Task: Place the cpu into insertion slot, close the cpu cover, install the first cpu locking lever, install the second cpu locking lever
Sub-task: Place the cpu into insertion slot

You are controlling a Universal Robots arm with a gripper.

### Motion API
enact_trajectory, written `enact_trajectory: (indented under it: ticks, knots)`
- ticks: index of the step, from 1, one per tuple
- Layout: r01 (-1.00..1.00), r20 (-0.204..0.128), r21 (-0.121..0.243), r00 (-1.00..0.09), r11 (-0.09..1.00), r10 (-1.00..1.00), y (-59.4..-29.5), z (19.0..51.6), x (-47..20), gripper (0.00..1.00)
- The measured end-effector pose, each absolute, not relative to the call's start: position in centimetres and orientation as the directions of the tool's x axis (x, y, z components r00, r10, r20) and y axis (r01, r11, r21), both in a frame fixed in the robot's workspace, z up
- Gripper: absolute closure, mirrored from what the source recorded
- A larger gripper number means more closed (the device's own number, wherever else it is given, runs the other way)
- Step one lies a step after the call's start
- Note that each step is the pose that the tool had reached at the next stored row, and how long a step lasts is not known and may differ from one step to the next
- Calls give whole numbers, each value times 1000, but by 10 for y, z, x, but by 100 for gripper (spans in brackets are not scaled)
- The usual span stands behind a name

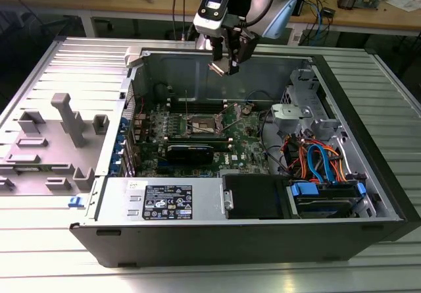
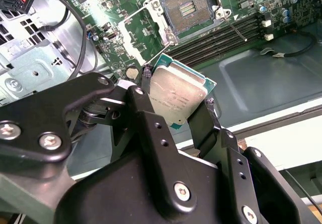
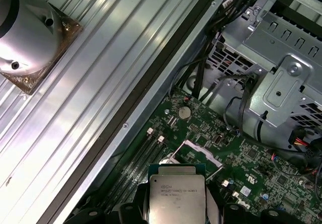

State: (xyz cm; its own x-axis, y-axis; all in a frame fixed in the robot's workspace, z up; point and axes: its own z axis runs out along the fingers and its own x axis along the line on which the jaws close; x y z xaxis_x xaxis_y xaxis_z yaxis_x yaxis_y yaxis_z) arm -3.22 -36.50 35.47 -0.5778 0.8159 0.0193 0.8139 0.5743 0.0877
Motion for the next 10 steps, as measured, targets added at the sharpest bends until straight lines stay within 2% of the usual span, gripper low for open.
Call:
enact_trajectory:
  ticks: [10]
  knots:
    - [827, 19, 88, -558, 555, 829, -365, 354, -32, 45]
